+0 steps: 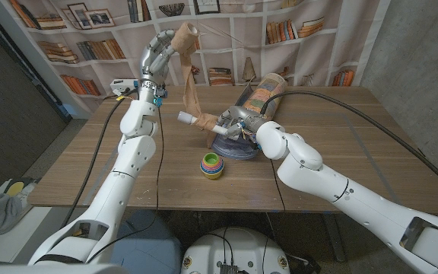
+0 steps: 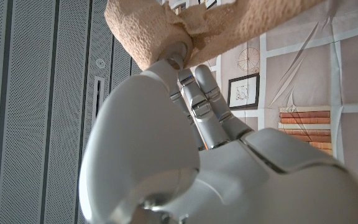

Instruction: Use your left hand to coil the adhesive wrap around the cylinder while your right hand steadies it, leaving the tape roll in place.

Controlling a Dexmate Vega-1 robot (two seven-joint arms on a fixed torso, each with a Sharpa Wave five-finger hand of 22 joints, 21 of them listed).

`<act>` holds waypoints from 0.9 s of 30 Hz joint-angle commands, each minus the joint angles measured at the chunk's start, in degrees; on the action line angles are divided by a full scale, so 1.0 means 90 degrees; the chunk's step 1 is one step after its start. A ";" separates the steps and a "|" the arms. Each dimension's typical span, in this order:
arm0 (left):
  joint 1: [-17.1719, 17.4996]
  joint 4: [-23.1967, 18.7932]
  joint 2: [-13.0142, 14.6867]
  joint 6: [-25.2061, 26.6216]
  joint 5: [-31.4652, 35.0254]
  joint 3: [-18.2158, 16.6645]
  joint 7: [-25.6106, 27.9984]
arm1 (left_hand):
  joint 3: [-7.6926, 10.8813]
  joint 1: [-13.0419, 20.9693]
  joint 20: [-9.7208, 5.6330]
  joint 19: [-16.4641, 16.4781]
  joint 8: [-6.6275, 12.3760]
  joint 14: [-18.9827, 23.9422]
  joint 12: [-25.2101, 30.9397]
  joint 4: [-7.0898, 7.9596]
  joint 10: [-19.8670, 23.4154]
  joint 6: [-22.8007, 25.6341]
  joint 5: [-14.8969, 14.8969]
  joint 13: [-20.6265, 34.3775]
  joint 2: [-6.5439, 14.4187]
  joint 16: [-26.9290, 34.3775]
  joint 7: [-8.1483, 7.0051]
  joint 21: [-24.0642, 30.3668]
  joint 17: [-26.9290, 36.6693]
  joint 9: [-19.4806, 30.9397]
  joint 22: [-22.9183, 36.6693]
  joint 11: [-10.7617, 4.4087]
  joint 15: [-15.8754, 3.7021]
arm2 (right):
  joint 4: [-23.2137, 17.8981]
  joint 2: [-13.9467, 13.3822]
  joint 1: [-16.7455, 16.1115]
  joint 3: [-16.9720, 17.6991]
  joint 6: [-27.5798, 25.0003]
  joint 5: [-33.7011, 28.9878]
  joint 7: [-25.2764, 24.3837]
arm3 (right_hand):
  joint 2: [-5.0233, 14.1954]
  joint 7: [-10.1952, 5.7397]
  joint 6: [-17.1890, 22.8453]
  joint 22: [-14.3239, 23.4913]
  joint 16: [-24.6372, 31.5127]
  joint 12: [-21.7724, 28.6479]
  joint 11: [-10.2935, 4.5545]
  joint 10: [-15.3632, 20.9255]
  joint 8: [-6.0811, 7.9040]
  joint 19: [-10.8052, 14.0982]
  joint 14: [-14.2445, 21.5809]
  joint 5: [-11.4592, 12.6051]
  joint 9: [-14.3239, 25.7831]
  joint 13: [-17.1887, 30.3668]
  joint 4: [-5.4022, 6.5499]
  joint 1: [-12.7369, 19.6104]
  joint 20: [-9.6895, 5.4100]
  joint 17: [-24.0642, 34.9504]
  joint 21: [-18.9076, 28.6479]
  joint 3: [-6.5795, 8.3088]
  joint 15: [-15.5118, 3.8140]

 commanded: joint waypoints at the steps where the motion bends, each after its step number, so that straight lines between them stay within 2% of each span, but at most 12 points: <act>1: 0.0284 -0.0336 0.0115 0.0159 -0.0167 -0.0009 -0.0093 | 0.0008 -0.0004 0.0012 0.0024 0.0039 0.0533 0.0051 -0.0001 0.0021 -0.0008 0.0041 0.0003 0.0054 0.0029 -0.0004 0.0035 0.0026 0.0022 0.0016 -0.0026 -0.0505 | 0.0065 -0.0016 -0.0014 0.0148 0.0106 0.0420 -0.0090 | 0.0081 0.0005 0.0023 0.0015 0.0044 0.0039 -0.0262 0.0337 -0.0006 0.0078 0.1038 0.0027 0.0002 0.0001 0.0273 0.0013 -0.0357 0.0025 -0.0013 0.0825 -0.1755; 20: 0.0593 -0.0733 0.0337 0.0339 -0.0464 -0.0036 -0.0349 | 0.0011 0.0002 0.0009 0.0025 0.0052 0.0532 0.0064 -0.0005 0.0024 -0.0021 0.0042 0.0001 0.0054 0.0026 -0.0013 0.0036 0.0020 0.0018 0.0016 -0.0023 -0.0508 | 0.0199 0.0015 0.0069 0.0182 0.0178 0.0784 -0.0208 | 0.0077 0.0031 0.0007 0.0015 0.0048 0.0048 -0.0246 0.0345 -0.0015 0.0090 0.1057 0.0042 -0.0001 -0.0003 0.0269 0.0014 -0.0346 0.0025 -0.0015 0.0834 -0.1755; 27: 0.0619 -0.0751 0.0354 0.0360 -0.0522 -0.0067 -0.0386 | 0.0007 -0.0005 0.0014 0.0028 0.0059 0.0534 0.0066 -0.0002 0.0013 -0.0015 0.0042 0.0003 0.0050 0.0028 -0.0008 0.0040 0.0020 0.0011 0.0017 -0.0035 -0.0508 | 0.0278 0.0022 0.0090 0.0240 0.0269 0.0945 -0.0258 | 0.0069 0.0042 0.0006 0.0015 0.0047 0.0051 -0.0235 0.0358 -0.0015 0.0095 0.1052 0.0047 -0.0002 -0.0012 0.0265 0.0014 -0.0343 0.0029 -0.0016 0.0837 -0.1754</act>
